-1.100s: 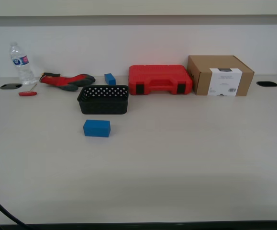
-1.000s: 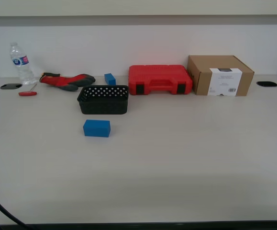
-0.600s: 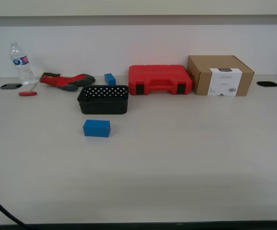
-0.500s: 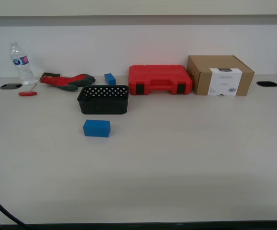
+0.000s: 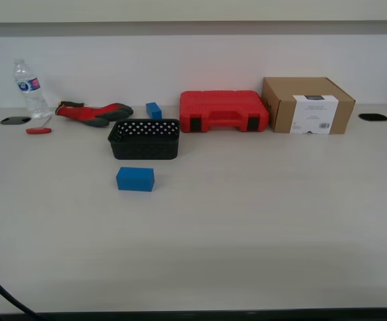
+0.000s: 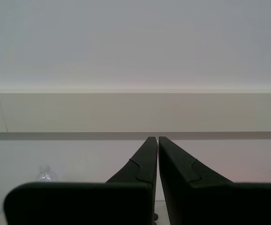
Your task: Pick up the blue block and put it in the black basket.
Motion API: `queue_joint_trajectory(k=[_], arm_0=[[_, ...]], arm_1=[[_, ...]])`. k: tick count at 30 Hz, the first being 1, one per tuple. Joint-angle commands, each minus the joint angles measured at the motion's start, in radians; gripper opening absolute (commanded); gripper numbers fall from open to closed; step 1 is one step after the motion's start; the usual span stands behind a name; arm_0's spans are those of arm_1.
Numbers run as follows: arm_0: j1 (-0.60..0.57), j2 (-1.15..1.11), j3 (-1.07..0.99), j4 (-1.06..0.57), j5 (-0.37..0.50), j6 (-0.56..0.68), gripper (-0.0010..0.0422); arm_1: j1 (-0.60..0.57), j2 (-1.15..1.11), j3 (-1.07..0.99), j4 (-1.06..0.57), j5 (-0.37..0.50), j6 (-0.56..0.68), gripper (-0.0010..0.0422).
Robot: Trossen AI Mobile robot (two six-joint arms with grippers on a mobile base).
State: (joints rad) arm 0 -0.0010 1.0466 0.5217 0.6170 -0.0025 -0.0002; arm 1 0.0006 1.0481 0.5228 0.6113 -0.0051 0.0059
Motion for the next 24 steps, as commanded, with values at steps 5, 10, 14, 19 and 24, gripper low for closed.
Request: queue_joint_trajectory(k=[5,10,14,19,24], arm_0=[[0.001,0.000,0.001,0.002,0.000,0.000,0.0000],[0.001,0.000,0.001,0.002,0.000,0.000,0.0000],[0.001,0.000,0.001,0.002,0.000,0.000,0.0000],[0.001,0.000,0.001,0.002,0.000,0.000,0.0000],[0.001,0.000,0.001,0.002,0.000,0.000,0.0000]], arm_1=[[0.000,0.000,0.002,0.004,0.002,0.001,0.0000],[-0.002,0.008,0.002,-0.036,0.167,0.036,0.0000],[-0.040,0.079,0.008,-0.315,0.308,0.134,0.0000],[-0.119,0.260,0.003,-0.463,0.301,0.286,0.0000],[-0.200,0.491,0.031,-0.515,0.283,0.426,0.0000]])
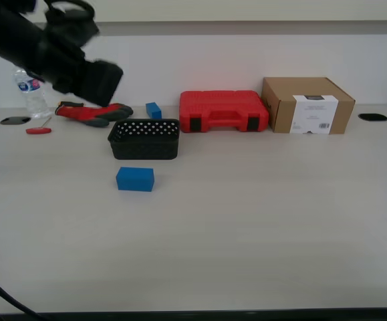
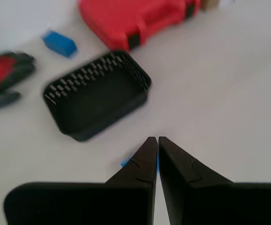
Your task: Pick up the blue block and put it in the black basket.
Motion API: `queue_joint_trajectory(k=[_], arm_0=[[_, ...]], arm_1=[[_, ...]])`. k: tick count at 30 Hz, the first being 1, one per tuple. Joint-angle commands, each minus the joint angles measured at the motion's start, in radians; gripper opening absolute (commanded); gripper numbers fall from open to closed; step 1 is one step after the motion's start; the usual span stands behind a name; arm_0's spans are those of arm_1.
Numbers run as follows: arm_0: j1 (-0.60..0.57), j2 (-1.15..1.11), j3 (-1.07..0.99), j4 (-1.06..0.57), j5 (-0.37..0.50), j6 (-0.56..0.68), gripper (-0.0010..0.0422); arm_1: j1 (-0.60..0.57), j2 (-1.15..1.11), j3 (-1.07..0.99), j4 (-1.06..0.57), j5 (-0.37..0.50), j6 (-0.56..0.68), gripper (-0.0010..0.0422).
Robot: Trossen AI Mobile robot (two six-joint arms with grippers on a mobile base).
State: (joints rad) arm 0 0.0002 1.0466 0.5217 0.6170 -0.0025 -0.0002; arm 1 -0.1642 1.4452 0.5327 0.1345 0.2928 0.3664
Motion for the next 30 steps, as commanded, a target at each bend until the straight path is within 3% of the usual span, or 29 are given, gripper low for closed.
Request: queue_joint_trajectory(k=[1,6,17,21,26,30], arm_0=[[0.000,0.000,0.001,0.003,0.000,0.000,0.0000],[0.000,0.000,0.001,0.002,0.000,0.000,0.0000],[0.000,0.000,0.001,0.002,0.000,0.000,0.0000],[0.000,0.000,0.001,0.002,0.000,0.000,0.0000],[0.000,0.000,0.001,0.002,0.000,0.000,0.0000],[0.000,0.000,0.001,0.002,0.000,0.000,0.0000]], arm_1=[[-0.053,0.142,0.034,-0.065,-0.047,0.092,0.0000],[-0.132,0.406,0.126,-0.200,-0.258,0.171,0.0000],[-0.137,0.494,0.278,-0.414,-0.229,0.282,0.0012],[-0.143,0.494,0.317,-0.439,-0.232,0.397,0.0081],[-0.159,0.494,0.327,-0.436,-0.183,0.446,0.0247],[-0.188,0.515,0.326,-0.397,-0.230,0.446,0.0346]])
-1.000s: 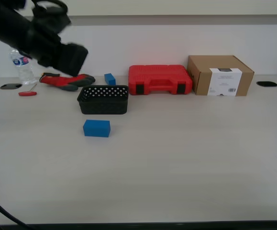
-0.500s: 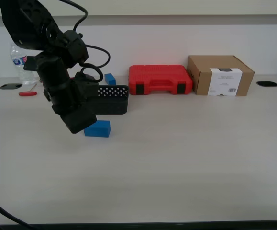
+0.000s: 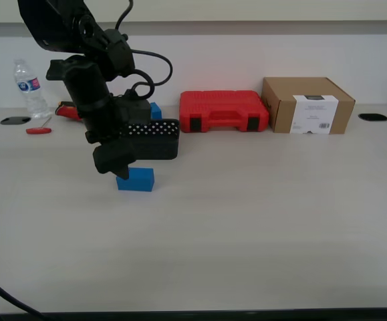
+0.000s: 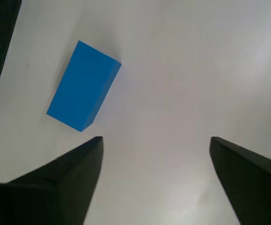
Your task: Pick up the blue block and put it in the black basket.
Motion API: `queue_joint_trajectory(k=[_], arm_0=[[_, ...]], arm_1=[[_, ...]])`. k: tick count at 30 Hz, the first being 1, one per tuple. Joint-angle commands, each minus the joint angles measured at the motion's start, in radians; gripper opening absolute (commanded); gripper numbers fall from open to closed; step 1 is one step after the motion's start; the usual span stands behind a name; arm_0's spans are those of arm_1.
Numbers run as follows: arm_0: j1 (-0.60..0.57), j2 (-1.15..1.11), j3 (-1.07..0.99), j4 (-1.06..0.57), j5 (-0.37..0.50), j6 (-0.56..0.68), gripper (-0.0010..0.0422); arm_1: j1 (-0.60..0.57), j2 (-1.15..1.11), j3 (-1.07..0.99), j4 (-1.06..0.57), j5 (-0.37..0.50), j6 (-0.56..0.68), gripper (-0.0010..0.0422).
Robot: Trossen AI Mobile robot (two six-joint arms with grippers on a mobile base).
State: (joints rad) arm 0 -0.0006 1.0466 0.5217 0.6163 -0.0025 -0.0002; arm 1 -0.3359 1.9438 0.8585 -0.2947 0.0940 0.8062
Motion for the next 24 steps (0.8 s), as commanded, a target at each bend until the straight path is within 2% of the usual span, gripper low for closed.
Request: queue_joint_trajectory(k=[1,4,6,10,14,19,24], arm_0=[[0.001,0.000,0.001,0.003,0.000,0.000,0.0000],[0.000,0.000,0.001,0.002,0.000,0.000,0.0000],[0.000,0.000,0.001,0.002,0.000,0.000,0.0000],[0.000,0.000,0.001,0.002,0.000,0.000,0.0000],[0.000,0.000,0.001,0.002,0.000,0.000,0.0000],[0.001,0.000,0.001,0.002,0.000,0.000,0.0000],[0.001,0.000,0.001,0.002,0.000,0.000,0.0000]], arm_1=[[-0.026,0.032,0.000,0.063,-0.044,0.006,0.0365],[-0.045,0.112,0.019,0.157,-0.056,0.005,0.0394],[-0.050,0.179,0.068,0.130,-0.073,-0.018,0.0392],[-0.050,0.307,0.168,0.080,-0.177,0.014,0.0363],[-0.048,0.375,0.260,0.021,-0.223,0.051,0.0325],[-0.048,0.357,0.301,0.004,-0.217,0.052,0.0298],[-0.045,0.357,0.309,0.023,-0.202,0.074,0.0294]])
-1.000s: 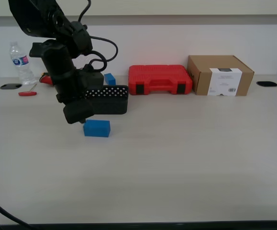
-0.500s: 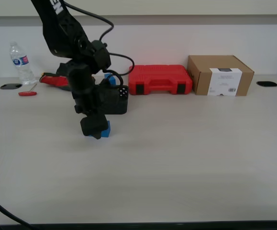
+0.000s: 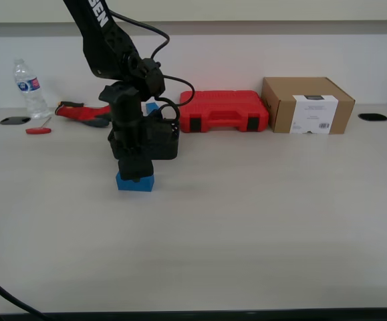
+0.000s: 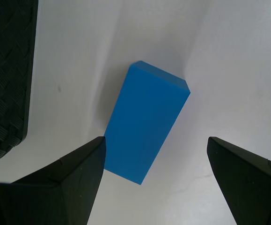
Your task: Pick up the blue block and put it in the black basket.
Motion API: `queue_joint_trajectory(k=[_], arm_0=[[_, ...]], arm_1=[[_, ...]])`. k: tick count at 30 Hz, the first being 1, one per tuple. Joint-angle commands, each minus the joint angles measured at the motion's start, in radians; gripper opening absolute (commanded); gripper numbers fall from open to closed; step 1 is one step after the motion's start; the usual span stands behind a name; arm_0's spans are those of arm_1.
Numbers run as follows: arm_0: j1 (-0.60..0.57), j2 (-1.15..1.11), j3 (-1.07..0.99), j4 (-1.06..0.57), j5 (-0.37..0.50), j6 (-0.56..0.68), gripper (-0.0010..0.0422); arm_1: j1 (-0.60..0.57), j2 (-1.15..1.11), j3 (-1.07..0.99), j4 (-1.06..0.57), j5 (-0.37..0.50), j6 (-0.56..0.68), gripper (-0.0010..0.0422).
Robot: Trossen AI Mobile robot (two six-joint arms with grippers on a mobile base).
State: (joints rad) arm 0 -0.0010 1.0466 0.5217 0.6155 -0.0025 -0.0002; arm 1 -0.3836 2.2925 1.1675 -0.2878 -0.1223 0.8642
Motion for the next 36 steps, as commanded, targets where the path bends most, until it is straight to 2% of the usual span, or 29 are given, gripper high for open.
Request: queue_joint_trajectory(k=[1,5,10,15,16,19,20,22,24,29,36], arm_0=[[0.001,0.000,0.001,0.003,0.000,0.000,0.0000],[0.001,0.000,0.001,0.003,0.000,0.000,0.0000],[0.001,0.000,0.001,0.002,0.000,0.000,0.0000],[0.001,0.000,0.001,0.002,0.000,0.000,0.0000],[0.001,0.000,0.001,0.002,0.000,0.000,0.0000],[0.001,0.000,0.001,0.001,0.000,0.000,0.0000],[0.001,0.000,0.001,0.001,0.000,0.000,0.0000],[0.001,0.000,0.001,0.002,0.000,0.000,0.0000],[0.001,0.000,0.001,0.001,0.000,0.000,0.0000],[0.001,0.000,0.001,0.001,0.000,0.000,0.0000],[0.001,0.000,0.001,0.002,0.000,0.000,0.0000]], arm_1=[[0.003,0.013,-0.001,0.027,0.018,0.019,0.0295],[0.005,0.055,0.000,0.094,0.015,0.054,0.0316],[0.006,0.129,0.012,0.096,0.014,0.051,0.0358],[0.006,0.172,0.044,0.093,0.026,0.014,0.0341],[0.007,0.174,0.047,0.092,0.026,0.014,0.0331],[0.008,0.172,0.047,0.090,0.024,-0.001,0.0251],[0.008,0.169,0.050,0.083,0.021,-0.012,0.0206],[0.008,0.168,0.061,0.052,0.021,-0.030,0.0087],[0.008,0.168,0.076,0.012,0.021,-0.039,0.0003],[0.009,0.154,0.154,-0.109,0.021,-0.053,0.0000],[0.011,0.022,0.272,-0.137,0.021,-0.039,-0.0001]])
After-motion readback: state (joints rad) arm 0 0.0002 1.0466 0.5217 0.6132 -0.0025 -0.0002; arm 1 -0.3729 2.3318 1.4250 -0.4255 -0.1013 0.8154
